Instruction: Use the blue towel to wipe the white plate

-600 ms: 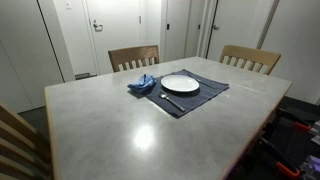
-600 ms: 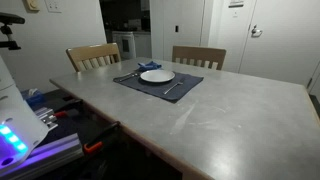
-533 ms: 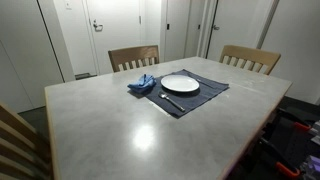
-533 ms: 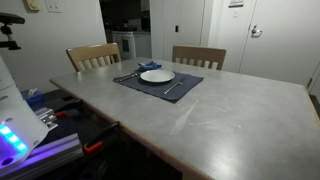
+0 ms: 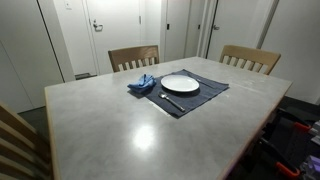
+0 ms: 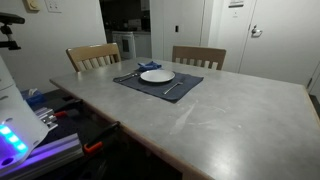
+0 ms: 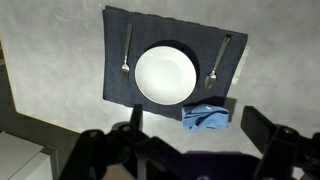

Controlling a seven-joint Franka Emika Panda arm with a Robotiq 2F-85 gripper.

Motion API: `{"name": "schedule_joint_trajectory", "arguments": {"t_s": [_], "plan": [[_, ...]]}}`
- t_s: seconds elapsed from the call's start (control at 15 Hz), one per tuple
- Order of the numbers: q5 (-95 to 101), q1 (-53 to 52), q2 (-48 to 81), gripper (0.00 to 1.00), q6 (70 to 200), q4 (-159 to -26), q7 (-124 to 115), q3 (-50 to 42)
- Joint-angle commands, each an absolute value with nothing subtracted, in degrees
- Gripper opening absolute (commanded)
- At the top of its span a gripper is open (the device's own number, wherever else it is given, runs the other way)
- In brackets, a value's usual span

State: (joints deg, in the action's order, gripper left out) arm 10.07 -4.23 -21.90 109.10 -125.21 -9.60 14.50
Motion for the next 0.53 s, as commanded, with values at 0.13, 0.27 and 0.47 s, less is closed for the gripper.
{"name": "schedule_joint_trajectory", "arguments": {"t_s": [0.13,0.27,0.47], "plan": [[12.9,-5.0,-10.0,1.0,116.2,-120.6,-9.7,13.7],[13.3,-5.5,-6.1,1.0,117.5,-119.0,-10.4,13.7],[12.4,-6.7,-0.8,1.0,119.9,-117.5,-12.3,13.5]]}}
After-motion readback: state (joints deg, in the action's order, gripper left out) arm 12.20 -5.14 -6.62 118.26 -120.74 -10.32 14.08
